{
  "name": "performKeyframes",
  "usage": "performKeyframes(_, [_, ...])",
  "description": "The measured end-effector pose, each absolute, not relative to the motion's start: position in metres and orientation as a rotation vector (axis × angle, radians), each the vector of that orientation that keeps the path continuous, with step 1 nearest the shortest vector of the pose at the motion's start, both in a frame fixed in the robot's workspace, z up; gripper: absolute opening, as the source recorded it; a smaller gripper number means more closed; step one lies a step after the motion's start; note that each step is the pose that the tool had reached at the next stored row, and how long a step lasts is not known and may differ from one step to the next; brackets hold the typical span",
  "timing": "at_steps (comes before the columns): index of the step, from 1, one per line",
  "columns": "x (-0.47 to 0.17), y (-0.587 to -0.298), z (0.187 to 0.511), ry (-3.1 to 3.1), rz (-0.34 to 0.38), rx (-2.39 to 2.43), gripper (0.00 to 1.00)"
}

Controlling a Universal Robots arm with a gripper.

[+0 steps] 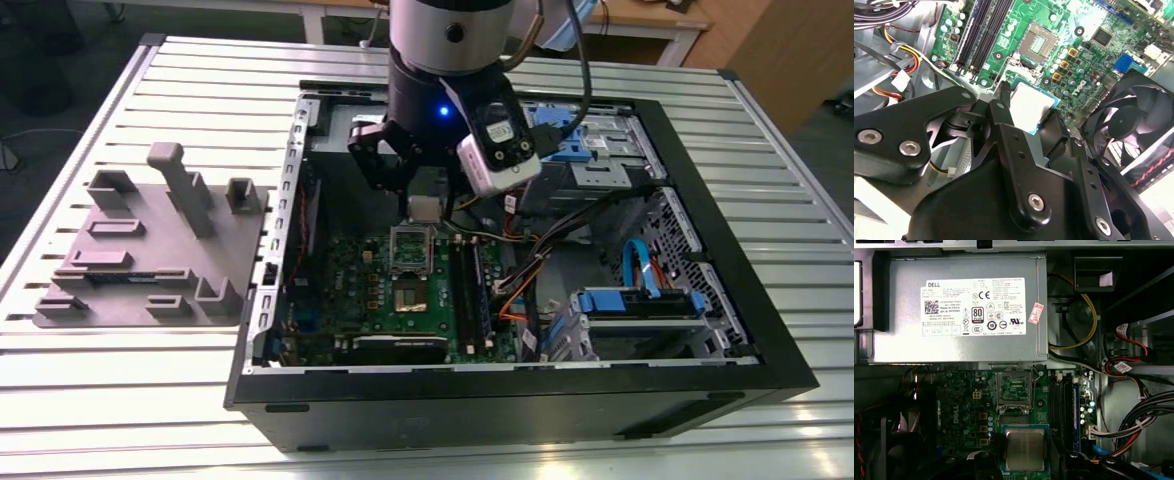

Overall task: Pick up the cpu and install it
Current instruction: 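Place the cpu into insertion slot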

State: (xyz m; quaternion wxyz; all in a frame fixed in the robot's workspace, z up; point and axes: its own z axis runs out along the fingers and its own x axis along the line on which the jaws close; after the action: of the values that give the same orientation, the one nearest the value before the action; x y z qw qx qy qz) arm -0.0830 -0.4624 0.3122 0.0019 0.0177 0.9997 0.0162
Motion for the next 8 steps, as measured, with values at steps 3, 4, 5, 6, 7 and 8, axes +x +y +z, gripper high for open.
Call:
performKeyframes(3, [-0.083, -0.464, 0.307, 3.137, 0.051, 0.053, 0.47])
performKeyframes(4, [-0.083, -0.465, 0.306, 3.137, 0.051, 0.053, 0.47])
performKeyframes(5, [-0.083, -0.465, 0.304, 3.137, 0.051, 0.053, 0.47])
performKeyframes(6, [-0.083, -0.466, 0.302, 3.137, 0.051, 0.053, 0.47])
performKeyframes(7, [-0.083, -0.466, 0.301, 3.137, 0.051, 0.053, 0.47])
performKeyframes(8, [-0.083, -0.466, 0.299, 3.137, 0.051, 0.045, 0.47])
